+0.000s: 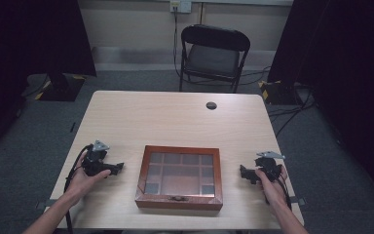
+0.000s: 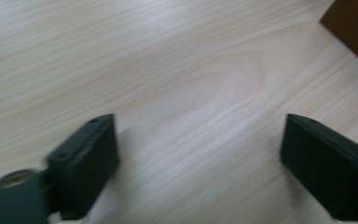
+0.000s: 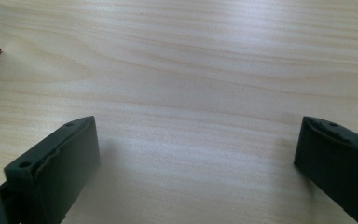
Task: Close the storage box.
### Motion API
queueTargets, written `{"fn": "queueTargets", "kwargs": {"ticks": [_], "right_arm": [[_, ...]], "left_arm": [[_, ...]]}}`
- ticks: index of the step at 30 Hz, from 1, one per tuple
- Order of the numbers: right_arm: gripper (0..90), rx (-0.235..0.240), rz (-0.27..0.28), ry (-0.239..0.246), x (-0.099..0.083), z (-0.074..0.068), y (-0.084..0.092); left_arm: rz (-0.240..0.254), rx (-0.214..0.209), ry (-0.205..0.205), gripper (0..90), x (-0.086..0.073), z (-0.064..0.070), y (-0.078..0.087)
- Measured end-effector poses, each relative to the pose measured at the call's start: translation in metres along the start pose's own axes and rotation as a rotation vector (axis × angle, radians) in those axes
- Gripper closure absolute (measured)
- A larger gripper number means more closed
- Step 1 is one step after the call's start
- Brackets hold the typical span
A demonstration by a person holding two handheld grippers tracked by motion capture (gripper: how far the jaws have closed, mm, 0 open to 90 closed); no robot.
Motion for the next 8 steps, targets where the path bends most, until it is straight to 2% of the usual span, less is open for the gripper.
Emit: {"fn": "queueTargets", "kwargs": {"ticks": [3, 8], "right_arm": [[0.0, -0.003, 0.000, -0.001, 0.0001, 0.0001, -0.0002], [0.0, -0.003, 0.000, -0.001, 0.0001, 0.0001, -0.0002]], "left_arm": [[0.020, 0.002, 0.003, 0.0, -0.0008, -0.0008, -0.0026], [0.021, 0.001, 0.003, 0.0, -0.0008, -0.0007, -0.0027]]}}
Point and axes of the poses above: each handheld gripper's, and its own axes: y roughly backward along the jaws, x roughly out of its top, z roughly to its right, the point moved 6 cm from there along -y, roughly forward along the jaws, and after that the axes turned 3 degrees about y, right-handed, at the moved point
